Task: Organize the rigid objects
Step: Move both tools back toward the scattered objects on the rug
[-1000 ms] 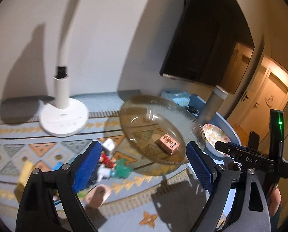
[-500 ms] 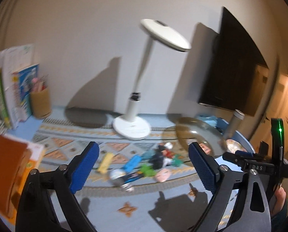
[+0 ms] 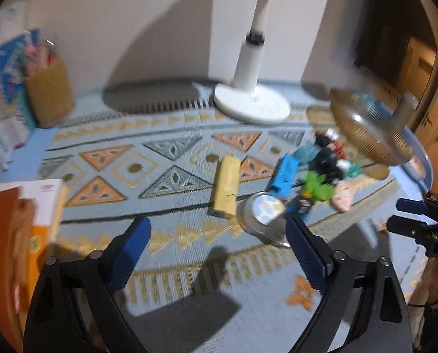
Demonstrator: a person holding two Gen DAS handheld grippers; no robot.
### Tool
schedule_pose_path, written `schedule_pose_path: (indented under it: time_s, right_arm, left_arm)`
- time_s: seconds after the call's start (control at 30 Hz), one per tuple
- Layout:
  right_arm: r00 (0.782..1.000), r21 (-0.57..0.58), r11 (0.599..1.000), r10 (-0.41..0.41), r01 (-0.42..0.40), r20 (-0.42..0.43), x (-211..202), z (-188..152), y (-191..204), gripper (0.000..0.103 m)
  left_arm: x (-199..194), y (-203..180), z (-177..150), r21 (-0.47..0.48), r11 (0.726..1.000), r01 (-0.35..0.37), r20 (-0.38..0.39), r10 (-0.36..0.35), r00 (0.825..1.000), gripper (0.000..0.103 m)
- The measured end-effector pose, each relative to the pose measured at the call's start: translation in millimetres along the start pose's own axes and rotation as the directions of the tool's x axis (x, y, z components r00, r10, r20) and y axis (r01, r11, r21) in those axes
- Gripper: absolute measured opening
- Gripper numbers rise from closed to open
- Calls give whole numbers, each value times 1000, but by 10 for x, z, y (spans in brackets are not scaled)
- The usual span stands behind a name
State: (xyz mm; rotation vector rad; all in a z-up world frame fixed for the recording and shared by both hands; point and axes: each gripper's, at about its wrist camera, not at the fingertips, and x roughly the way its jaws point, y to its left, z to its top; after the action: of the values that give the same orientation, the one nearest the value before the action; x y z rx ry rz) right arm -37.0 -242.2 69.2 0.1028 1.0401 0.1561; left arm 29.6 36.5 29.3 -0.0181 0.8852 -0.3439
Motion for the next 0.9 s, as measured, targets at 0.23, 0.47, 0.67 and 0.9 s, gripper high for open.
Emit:
schedule_pose_path:
  time_s: [0.23,0.47,0.67,0.9]
  right_arm:
    - [997,132,990,-38,47,-72,341,58,-294,84]
    - [994,169,981,-81,92,-69,510,157,-231,84]
    - [976,103,971,-215,217,-31,735,261,165,84]
    - [961,120,955,-275,270,29,697,254,52,65]
  left_arm:
    - [544,34,274,48,995,84,-96,-79,992,64]
    - [706,38,376,86,988,125,-113,-115,987,59]
    - [707,15,353,133,987,89,-100,-76,992,59]
    - [716,-34,355,165,985,59,-102,-43,994,59]
